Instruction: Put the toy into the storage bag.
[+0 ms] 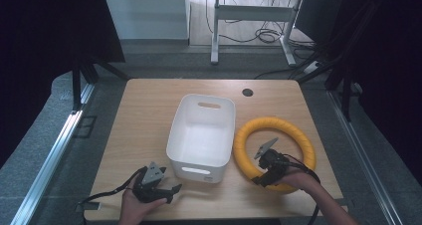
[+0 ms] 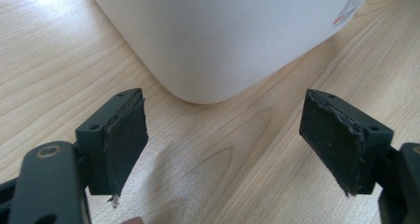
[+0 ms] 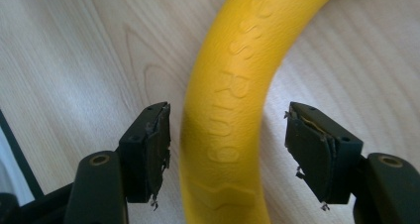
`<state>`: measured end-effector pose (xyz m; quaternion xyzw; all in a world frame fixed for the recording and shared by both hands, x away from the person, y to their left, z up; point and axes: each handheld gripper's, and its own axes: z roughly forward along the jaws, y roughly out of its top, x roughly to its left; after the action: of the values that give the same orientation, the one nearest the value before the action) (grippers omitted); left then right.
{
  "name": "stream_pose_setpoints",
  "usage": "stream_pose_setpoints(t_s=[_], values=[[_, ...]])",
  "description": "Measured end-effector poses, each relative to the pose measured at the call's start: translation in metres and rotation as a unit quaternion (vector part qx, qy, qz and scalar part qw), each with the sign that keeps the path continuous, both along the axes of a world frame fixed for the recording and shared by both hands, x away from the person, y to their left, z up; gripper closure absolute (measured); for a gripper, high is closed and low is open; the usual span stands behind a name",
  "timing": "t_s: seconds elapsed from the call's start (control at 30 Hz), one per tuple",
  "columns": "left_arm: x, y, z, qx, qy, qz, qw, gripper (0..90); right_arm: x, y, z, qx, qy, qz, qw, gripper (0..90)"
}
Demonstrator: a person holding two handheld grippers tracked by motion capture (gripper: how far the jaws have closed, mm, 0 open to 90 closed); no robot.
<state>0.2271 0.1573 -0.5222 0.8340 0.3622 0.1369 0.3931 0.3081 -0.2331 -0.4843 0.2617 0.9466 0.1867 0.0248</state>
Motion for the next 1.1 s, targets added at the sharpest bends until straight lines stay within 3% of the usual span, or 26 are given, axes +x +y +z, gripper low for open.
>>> stream_pose_setpoints(t_s=[0.4,0.67,1.1], values=[[0.001,-0.002,-0.002,0.001,0.005,-0.003,1.0,18.5,0.001,0.014,-0.012,-0.06,0.019,0.027,0.9976,36.4],[0.001,-0.003,-0.003,0.001,0.005,-0.004,1.0,18.4,0.004,0.018,-0.016,-0.077,0.029,0.034,0.9961,38.3],[0.001,-0.003,-0.004,-0.001,0.006,-0.005,1.0,18.4,0.008,0.026,-0.015,-0.1,0.04,0.032,0.9937,49.4]])
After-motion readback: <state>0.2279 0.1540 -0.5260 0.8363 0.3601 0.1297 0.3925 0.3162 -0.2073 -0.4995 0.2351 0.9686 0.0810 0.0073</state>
